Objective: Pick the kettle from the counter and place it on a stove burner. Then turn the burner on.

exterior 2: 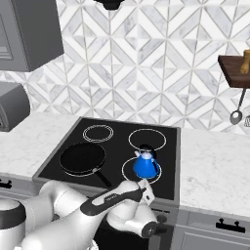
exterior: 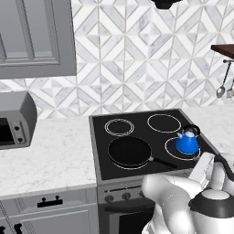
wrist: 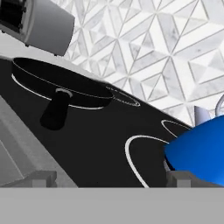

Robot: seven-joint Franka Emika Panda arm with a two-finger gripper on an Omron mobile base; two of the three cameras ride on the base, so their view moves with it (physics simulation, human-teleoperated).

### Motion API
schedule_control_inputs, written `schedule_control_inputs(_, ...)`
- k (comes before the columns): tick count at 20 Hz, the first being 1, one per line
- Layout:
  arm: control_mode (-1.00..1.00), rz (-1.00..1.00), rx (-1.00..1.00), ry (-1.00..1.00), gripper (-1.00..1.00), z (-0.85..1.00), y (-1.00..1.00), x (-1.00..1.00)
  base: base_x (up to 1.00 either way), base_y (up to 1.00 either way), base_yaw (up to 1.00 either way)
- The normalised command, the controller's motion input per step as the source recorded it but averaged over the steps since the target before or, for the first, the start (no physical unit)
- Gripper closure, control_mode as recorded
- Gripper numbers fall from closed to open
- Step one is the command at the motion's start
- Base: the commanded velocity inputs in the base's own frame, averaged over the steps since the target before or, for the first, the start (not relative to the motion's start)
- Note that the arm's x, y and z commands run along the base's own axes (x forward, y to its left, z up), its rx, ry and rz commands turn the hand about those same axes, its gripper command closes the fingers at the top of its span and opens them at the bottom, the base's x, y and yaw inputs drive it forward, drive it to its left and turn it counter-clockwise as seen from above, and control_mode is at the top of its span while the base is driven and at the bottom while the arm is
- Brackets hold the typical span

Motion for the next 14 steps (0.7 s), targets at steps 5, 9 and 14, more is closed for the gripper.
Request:
schedule_control_inputs(5,1.0,0.0,0.0,0.0,-1.0,0.0,0.0,0.0,-0.53,0.01,0.07)
schedule_control_inputs(9,1.0,0.0,0.0,0.0,-1.0,0.0,0.0,0.0,-0.25,0.33,0.05)
schedule_control_inputs(14,1.0,0.0,0.0,0.0,-1.0,0.0,0.0,0.0,0.0,0.84,0.03)
